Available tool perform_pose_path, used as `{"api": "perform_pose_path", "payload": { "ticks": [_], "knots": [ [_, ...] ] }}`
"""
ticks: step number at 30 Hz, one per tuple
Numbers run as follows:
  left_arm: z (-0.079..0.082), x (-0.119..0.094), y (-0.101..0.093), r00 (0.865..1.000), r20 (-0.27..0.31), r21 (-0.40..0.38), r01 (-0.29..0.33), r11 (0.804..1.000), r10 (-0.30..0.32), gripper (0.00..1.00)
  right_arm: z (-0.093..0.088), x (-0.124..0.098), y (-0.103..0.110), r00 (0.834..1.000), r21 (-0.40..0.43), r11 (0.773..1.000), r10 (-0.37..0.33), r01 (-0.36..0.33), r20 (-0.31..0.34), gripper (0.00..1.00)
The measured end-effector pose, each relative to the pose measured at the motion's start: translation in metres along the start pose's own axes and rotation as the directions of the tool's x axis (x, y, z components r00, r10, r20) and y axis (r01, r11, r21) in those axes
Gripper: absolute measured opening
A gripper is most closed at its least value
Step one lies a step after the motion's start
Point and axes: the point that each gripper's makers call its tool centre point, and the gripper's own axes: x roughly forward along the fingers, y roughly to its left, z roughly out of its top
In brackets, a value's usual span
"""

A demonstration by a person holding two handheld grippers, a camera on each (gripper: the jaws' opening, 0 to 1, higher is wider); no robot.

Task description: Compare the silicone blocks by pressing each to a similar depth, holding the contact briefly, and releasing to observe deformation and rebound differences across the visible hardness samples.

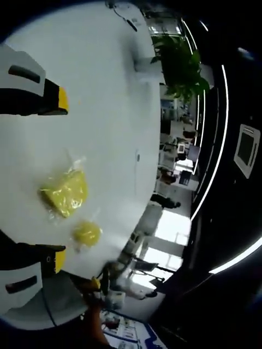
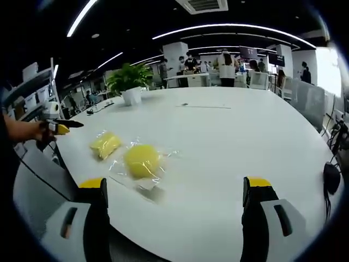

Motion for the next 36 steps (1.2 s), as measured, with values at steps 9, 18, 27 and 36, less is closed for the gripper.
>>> {"api": "perform_pose_path", "payload": {
  "ticks": [9,18,27,36],
  "knots": [
    [0.007,-0.001,-0.002,1.0,0.025,-0.04,-0.003,0.999,0.004,1.0,0.004,0.001,0.005,1.0,0.001,1.0,0.016,-0.016,0.002,0.97],
    [0.012,-0.001,-0.006,0.999,0.036,-0.058,0.012,0.998,-0.01,1.0,0.002,0.0,0.006,1.0,-0.003,1.0,0.022,-0.022,-0.001,0.97],
    [0.016,0.0,-0.01,0.999,0.038,-0.071,0.038,0.997,-0.035,1.0,0.003,0.0,0.006,1.0,0.008,1.0,0.011,-0.011,0.009,0.97],
    [0.016,-0.002,-0.003,0.999,0.046,-0.091,0.028,0.995,-0.024,1.0,0.002,0.0,0.005,1.0,0.01,1.0,0.005,-0.005,0.003,0.97]
  ]
}}
